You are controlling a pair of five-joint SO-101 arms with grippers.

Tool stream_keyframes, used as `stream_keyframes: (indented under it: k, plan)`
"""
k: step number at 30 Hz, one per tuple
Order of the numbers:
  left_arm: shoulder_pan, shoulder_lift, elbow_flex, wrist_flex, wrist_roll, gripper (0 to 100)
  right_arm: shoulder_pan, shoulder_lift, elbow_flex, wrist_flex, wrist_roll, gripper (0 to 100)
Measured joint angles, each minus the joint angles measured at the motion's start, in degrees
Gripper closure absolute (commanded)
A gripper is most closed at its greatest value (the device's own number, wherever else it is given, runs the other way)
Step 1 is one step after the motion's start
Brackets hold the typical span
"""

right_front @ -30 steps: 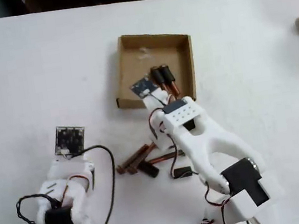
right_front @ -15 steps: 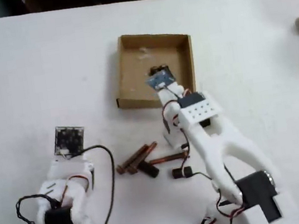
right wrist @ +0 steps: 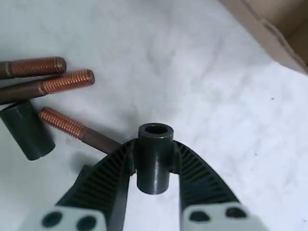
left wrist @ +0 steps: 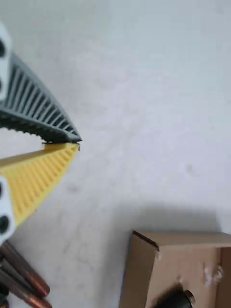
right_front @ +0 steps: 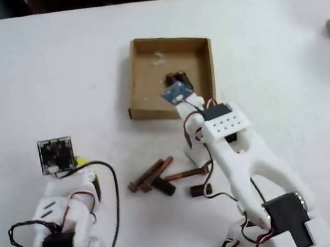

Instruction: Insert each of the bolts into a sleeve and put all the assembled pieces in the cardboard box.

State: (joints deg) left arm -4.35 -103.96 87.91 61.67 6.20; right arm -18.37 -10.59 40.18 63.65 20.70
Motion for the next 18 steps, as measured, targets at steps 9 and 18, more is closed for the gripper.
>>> stream_keyframes:
  k: [9,18]
  plan:
    - [4.48,21.45,-18.20,2.64,2.81,98,0.00,0.00,0.26,-0.97,0.00,98.1]
    - [11.69,43.43,-27.96,9.14,3.52,98,0.00,0.00,0.26,-0.97,0.00,98.1]
